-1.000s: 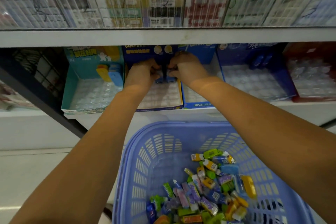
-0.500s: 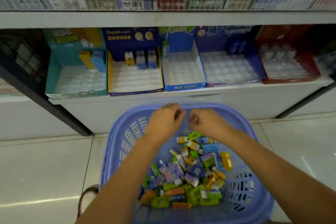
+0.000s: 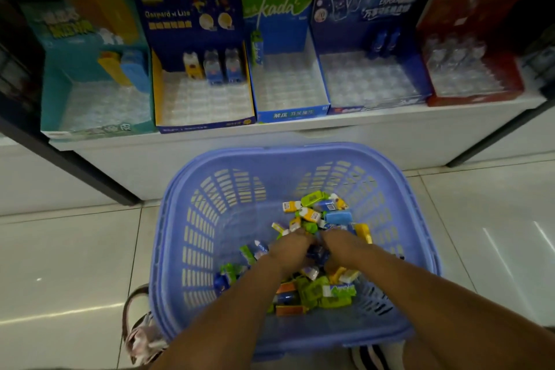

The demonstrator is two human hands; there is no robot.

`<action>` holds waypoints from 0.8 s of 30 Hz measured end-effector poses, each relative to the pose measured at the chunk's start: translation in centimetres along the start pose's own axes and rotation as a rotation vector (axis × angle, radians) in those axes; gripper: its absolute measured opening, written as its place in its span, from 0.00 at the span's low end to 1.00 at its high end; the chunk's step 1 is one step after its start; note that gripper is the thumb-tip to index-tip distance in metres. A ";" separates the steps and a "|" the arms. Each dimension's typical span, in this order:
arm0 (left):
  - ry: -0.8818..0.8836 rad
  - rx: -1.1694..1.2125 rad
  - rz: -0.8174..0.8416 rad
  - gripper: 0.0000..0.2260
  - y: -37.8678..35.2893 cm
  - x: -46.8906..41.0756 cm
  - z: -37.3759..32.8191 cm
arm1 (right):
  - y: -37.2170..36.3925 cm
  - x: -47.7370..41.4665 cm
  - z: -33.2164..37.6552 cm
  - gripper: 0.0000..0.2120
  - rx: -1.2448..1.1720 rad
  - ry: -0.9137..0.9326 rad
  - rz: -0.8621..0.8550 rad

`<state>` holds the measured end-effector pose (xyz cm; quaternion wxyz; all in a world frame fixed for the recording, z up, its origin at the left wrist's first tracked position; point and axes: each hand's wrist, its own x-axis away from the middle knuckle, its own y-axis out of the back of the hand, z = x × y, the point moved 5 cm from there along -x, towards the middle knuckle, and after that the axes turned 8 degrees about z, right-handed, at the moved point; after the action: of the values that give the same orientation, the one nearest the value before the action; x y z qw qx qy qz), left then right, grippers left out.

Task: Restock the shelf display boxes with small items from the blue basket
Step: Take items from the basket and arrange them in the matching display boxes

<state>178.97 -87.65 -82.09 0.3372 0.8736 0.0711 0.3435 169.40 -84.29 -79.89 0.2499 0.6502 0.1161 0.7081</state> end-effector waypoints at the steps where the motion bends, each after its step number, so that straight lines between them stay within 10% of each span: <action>1: 0.010 0.005 -0.009 0.15 -0.2 -0.2 0.2 | 0.3 0.1 -0.1 0.21 0.006 -0.026 0.035; 7: 0.072 0.368 -0.108 0.13 1.0 -0.5 1.1 | 3.4 2.8 -2.7 0.10 -0.170 -0.103 0.024; 14: -0.003 1.505 -0.045 0.06 9.2 4.1 -0.1 | 7.9 7.4 -1.1 0.20 -1.268 0.319 -0.021; 24: -0.154 1.233 -0.594 0.05 23.3 13.8 1.3 | 18.9 12.1 5.7 0.14 -1.618 0.792 -0.179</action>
<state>187.73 -101.17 -60.30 -0.1372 0.8714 0.4658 0.0704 170.77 -95.12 -59.46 0.6264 -0.0265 -0.2895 0.7233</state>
